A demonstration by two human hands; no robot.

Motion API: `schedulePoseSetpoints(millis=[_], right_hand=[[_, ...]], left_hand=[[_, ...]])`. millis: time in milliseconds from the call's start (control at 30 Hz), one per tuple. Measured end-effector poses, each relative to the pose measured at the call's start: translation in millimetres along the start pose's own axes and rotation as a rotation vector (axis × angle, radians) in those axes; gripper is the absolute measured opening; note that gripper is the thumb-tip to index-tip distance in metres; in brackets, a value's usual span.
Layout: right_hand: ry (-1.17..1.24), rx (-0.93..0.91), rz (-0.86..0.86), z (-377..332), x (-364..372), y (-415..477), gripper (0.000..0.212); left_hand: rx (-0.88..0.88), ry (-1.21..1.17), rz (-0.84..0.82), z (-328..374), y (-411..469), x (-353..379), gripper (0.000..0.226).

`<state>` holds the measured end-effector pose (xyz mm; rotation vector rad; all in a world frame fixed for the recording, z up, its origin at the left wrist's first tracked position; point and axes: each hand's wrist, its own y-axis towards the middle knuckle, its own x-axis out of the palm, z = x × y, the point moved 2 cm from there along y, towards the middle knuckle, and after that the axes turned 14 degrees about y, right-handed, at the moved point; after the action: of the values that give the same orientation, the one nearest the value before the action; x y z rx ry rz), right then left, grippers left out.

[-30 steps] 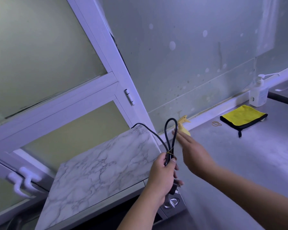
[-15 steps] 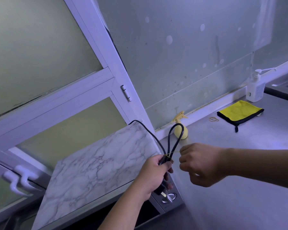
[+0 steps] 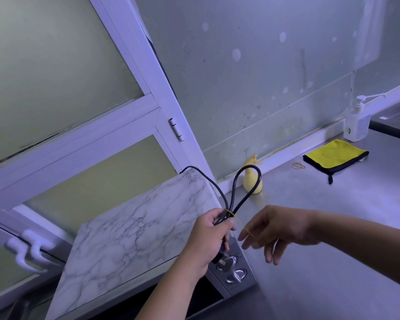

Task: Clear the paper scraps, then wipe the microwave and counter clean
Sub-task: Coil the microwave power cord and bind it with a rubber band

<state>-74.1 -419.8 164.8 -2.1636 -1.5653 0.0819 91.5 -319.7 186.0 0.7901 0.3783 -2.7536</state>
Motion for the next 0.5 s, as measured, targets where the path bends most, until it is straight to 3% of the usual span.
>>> schedulePoseSetpoints(millis=[200, 267, 367, 500], right_hand=[[0.349, -0.075, -0.055, 27.7, 23.3, 14.6, 0.056], [0.463, -0.11, -0.076, 31.6, 30.0, 12.3, 0.055], [0.641, -0.178, -0.111, 37.0, 38.6, 8.3, 0.05], [0.804, -0.257, -0.076, 37.4, 41.3, 5.6, 0.071]], left_hand=[[-0.006, -0.071, 0.172, 0.8, 2.5, 22.0, 0.014], [-0.015, -0.114, 0.199, 5.8, 1.4, 27.3, 0.02], [-0.037, -0.232, 0.176, 10.9, -2.4, 37.2, 0.03], [-0.012, -0.254, 0.126, 18.2, -3.6, 46.5, 0.019]])
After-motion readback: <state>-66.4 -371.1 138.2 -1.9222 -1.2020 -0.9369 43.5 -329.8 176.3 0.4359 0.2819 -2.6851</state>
